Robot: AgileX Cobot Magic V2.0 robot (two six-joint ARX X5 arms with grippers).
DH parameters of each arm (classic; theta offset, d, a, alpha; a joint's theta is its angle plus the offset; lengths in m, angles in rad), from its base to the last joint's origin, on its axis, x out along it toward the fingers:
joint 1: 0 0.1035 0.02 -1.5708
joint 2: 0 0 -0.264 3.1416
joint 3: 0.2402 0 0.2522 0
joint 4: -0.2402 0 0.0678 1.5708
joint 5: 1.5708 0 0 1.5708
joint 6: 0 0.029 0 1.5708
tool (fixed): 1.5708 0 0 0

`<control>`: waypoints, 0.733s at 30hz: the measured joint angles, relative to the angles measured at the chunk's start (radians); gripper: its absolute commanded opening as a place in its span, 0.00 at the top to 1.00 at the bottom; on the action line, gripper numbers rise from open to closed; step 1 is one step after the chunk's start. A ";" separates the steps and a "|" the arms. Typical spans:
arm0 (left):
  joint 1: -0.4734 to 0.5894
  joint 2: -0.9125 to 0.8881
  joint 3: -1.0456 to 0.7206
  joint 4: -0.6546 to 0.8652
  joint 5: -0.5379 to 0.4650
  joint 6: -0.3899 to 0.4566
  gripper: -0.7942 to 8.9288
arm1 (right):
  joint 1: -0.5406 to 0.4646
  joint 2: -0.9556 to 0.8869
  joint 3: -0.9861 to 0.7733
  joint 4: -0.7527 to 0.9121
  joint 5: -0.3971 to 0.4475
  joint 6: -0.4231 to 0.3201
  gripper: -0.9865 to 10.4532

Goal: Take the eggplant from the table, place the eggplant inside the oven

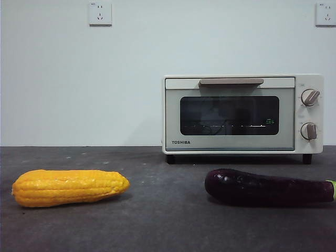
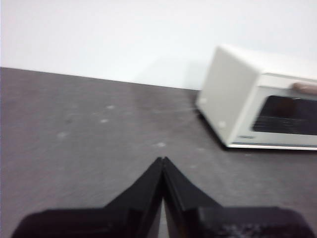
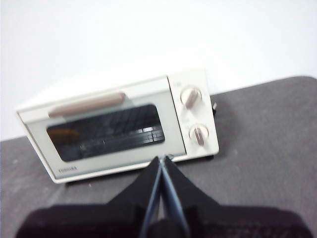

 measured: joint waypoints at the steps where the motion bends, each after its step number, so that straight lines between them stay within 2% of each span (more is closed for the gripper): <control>1: 0.000 0.025 0.024 0.000 0.025 -0.002 0.92 | 0.000 0.014 0.027 -0.018 0.000 0.000 0.92; 9: 0.000 0.232 0.217 0.000 0.254 -0.002 0.92 | 0.000 0.172 0.285 -0.241 -0.001 -0.001 0.92; 13: -0.017 0.322 0.323 -0.007 0.337 -0.002 0.92 | 0.000 0.277 0.439 -0.357 -0.027 -0.029 0.92; 17: -0.048 0.395 0.435 -0.062 0.385 0.000 0.92 | 0.000 0.385 0.589 -0.478 -0.063 -0.069 0.92; 22: -0.116 0.484 0.590 -0.210 0.396 0.058 0.92 | 0.000 0.515 0.750 -0.646 -0.153 -0.117 0.92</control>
